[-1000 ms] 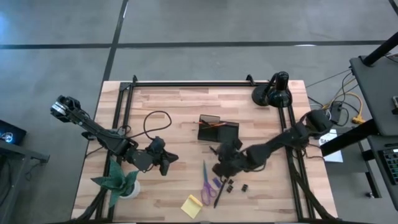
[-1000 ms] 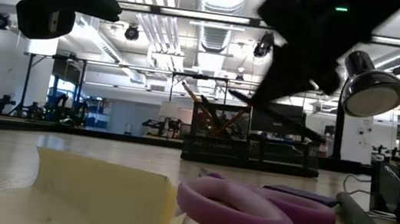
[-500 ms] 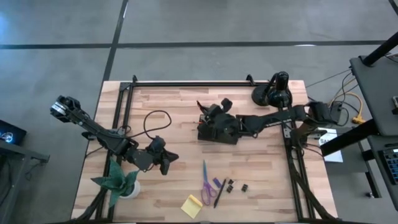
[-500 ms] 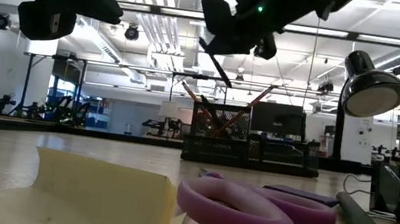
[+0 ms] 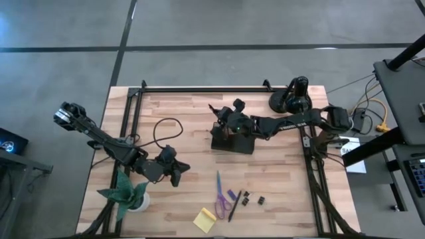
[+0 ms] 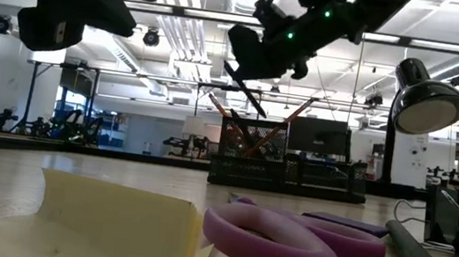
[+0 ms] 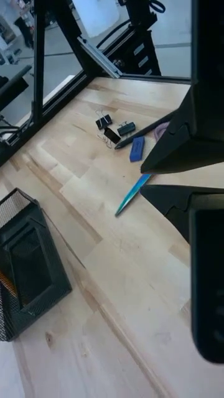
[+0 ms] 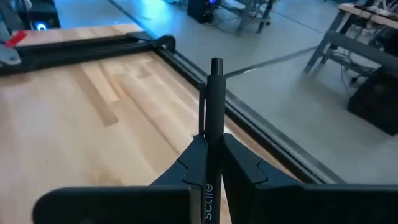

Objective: Pick and place office supplies into organizer
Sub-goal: Put the top black pen into the black desk organizer

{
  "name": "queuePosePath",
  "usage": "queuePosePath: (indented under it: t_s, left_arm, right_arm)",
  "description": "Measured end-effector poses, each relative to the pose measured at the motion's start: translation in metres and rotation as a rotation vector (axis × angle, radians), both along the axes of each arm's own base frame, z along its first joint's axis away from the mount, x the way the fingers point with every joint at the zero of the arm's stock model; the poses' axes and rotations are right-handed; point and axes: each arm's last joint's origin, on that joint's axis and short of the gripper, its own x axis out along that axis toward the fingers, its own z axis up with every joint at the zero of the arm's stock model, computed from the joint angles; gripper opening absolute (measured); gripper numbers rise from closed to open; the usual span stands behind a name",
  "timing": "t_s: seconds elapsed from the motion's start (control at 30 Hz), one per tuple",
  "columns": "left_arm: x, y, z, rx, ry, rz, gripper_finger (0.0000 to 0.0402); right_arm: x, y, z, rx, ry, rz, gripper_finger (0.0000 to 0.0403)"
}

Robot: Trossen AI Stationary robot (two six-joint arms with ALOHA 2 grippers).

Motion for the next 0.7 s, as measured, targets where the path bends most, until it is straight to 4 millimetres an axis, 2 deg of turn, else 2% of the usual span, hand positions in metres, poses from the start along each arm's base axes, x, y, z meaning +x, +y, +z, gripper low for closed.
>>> queuePosePath:
  t_s: [0.2,0.37,0.53,0.7]
  left_arm:
    - [0.0,0.0,0.0,0.018,0.004,-0.01,0.0024]
    - [0.0,0.0,0.0,0.035,0.0,-0.02,0.0024]
    - [0.0,0.0,0.001,0.031,-0.006,-0.021,0.0024]
    - [0.0,0.002,0.003,0.027,-0.014,-0.014,0.0024]
  right_arm:
    - [0.011,0.002,-0.027,0.012,0.036,0.035,0.0021]
    - [0.021,0.001,-0.04,0.019,0.021,0.065,0.0022]
    - [0.017,0.006,-0.039,0.001,0.029,-0.018,0.0032]
    - [0.012,0.02,-0.039,-0.015,0.078,-0.058,0.0054]
